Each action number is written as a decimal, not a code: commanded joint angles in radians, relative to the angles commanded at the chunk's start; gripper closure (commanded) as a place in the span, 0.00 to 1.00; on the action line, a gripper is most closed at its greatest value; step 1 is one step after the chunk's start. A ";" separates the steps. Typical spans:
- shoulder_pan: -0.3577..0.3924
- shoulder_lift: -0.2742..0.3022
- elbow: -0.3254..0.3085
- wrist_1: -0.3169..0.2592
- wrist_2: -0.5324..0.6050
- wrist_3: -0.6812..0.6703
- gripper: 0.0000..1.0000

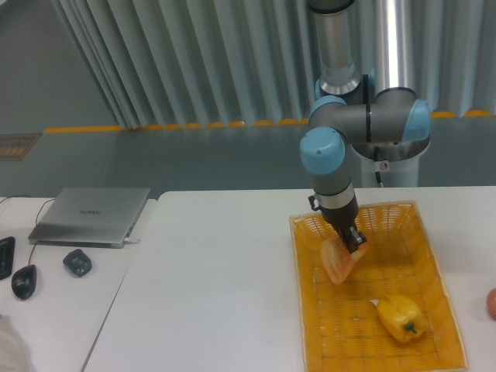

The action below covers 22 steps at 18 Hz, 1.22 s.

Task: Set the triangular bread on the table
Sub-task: 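Close the gripper on the bread slice's edge and lift it, then carry the held bread slice up and out past the basket rim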

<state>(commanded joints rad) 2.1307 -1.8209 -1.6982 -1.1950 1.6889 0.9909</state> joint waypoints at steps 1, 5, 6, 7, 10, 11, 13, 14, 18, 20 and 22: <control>0.002 0.002 0.009 -0.005 -0.002 0.002 0.88; 0.076 0.072 0.018 -0.041 -0.011 0.056 0.88; 0.113 0.089 0.018 -0.049 -0.012 0.111 0.88; 0.142 0.098 0.018 -0.052 -0.015 0.148 0.88; 0.236 0.120 0.018 -0.071 -0.017 0.260 0.88; 0.270 0.121 0.018 -0.075 -0.020 0.302 0.88; 0.334 0.124 0.018 -0.077 -0.026 0.380 0.88; 0.377 0.123 0.017 -0.077 -0.026 0.441 0.88; 0.491 0.115 0.012 -0.077 -0.037 0.604 0.88; 0.555 0.107 0.006 -0.074 -0.052 0.684 0.88; 0.592 0.089 0.008 -0.066 -0.077 0.731 0.88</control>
<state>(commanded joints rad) 2.7226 -1.7317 -1.6905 -1.2610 1.6124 1.7224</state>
